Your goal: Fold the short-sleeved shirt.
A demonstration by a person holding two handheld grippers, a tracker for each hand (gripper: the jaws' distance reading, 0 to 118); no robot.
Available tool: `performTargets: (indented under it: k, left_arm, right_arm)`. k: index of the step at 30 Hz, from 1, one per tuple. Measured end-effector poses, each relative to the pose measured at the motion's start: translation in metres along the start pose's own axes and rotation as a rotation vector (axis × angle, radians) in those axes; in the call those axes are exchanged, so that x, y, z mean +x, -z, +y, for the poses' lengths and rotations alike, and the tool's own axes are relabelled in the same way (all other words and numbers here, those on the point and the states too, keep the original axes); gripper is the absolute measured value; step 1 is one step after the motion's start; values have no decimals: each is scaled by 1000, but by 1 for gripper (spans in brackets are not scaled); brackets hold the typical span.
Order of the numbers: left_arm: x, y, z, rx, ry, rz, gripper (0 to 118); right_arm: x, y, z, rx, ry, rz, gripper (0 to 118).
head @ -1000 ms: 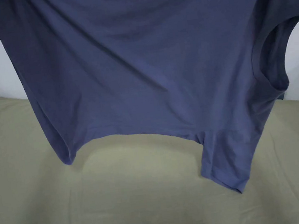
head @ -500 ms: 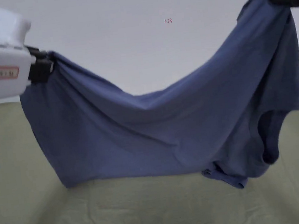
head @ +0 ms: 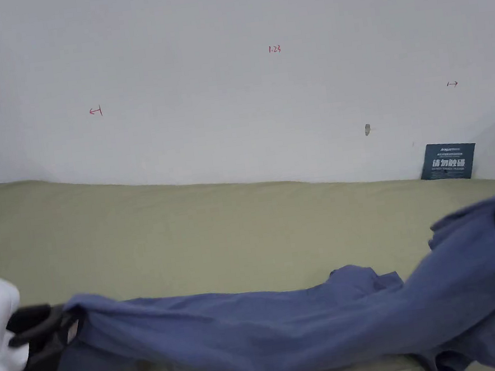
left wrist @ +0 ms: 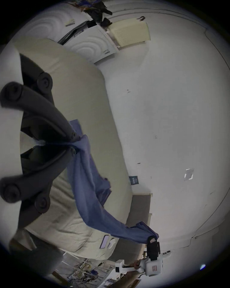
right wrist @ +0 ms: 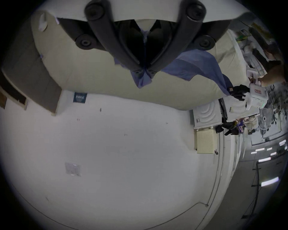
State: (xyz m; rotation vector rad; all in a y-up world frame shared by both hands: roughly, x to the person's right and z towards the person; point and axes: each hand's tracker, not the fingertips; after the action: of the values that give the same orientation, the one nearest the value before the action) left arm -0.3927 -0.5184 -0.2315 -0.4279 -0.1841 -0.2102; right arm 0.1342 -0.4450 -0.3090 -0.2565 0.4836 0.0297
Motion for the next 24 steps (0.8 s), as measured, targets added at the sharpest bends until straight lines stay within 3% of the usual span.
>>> performTargets:
  k: [5, 16, 18, 19, 20, 21, 22, 23, 24]
  left_arm:
    - [8, -16, -46, -85, -32, -34, 5]
    - [29, -14, -138, -294, -146, -99, 5]
    - [31, -10, -152, -322, -151, -96, 13]
    - [32, -8, -157, -345, -176, -94, 26]
    - [32, -6, -160, -365, -196, -76, 48]
    - [32, -6, -162, -377, -236, -60, 80]
    - [32, -6, -163, -396, -292, -66, 90]
    - [32, -8, -162, -386, -344, -67, 91]
    - [32, -12, -159, -364, -403, -71, 90]
  right_arm:
    - [-12, -35, -53, -44, 46, -5, 0]
    - [-11, -54, -164, -286, 288, -89, 0]
    - [-5, -53, -182, -323, 318, -125, 0]
    - [-2, -51, -189, -345, 339, -145, 2]
    - [0, -49, -195, -362, 374, -166, 8]
    - [4, -46, -198, -385, 410, -178, 35]
    - [8, -45, -202, -391, 452, -200, 65]
    - [11, -45, -204, -388, 480, -234, 89]
    - [14, -45, -203, -389, 499, -241, 92]
